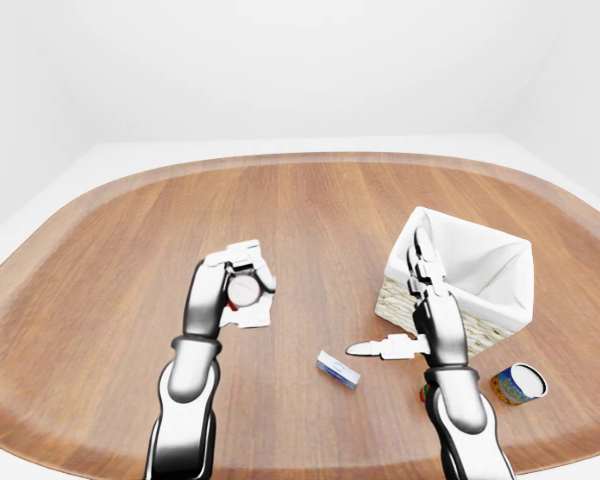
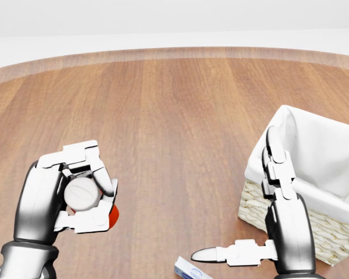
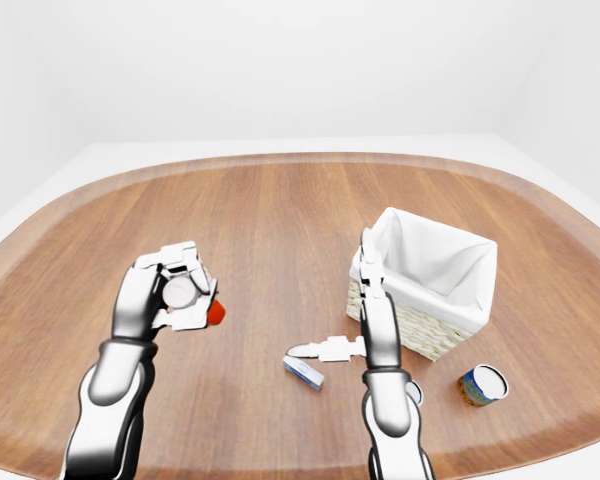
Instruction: Pick up the ketchup, and put it in the basket.
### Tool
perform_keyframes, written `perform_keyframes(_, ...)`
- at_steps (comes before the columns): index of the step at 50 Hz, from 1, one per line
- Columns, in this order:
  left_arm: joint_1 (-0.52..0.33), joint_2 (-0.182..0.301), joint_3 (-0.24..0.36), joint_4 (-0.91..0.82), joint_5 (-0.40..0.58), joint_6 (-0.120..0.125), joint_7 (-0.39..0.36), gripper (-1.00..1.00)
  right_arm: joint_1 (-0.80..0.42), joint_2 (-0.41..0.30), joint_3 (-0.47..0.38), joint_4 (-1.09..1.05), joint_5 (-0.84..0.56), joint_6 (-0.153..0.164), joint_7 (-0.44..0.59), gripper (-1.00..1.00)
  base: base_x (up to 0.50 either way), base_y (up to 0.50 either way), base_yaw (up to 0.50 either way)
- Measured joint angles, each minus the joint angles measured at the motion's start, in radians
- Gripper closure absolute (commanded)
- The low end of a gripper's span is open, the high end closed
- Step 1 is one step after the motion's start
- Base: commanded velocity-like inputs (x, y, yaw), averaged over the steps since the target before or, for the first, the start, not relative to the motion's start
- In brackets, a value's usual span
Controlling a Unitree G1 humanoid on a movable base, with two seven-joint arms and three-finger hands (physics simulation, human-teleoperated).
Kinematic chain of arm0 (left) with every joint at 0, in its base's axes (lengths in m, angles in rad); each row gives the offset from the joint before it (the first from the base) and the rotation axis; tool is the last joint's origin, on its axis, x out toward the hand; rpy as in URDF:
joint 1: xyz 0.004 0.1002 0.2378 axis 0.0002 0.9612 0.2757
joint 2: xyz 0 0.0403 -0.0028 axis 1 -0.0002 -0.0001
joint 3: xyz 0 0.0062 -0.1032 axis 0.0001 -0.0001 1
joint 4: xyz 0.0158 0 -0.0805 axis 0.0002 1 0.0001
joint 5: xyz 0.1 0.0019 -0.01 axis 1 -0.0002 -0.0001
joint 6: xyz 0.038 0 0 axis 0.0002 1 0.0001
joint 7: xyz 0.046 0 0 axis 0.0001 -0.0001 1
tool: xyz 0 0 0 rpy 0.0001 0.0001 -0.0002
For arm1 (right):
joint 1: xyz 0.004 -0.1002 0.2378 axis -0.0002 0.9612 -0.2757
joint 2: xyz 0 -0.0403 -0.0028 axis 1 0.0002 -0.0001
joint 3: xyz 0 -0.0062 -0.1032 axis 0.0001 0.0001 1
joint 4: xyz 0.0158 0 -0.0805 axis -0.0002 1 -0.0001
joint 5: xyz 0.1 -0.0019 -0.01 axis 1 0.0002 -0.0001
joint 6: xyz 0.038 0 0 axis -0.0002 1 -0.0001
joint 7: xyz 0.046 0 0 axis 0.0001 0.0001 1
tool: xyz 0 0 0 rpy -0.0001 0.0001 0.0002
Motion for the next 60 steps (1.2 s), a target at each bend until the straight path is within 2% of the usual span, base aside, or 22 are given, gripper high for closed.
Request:
perform_keyframes(20,-0.085,-0.053,-0.171,-0.114,0.070,0.000,0.007,0.92,-0.001,0.001,-0.006,-0.003,0.000,0.002,0.001,-1.00,0.00,0.00,0.00)
perform_keyframes(43,-0.095,-0.127,-0.398,-0.114,0.122,0.000,0.055,0.92,0.010,0.001,-0.011,-0.031,0.003,0.007,0.004,-1.00,0.00,0.00,0.00)
perform_keyframes(52,-0.095,-0.151,-0.462,-0.075,0.126,0.000,0.078,0.92,0.015,0.000,-0.012,-0.044,0.003,0.010,0.006,-1.00,0.00,0.00,0.00)
perform_keyframes(60,-0.101,-0.174,-0.494,-0.015,0.118,0.000,0.097,0.92,0.018,0.000,-0.012,-0.051,0.005,0.012,0.008,-1.00,0.00,0.00,0.00)
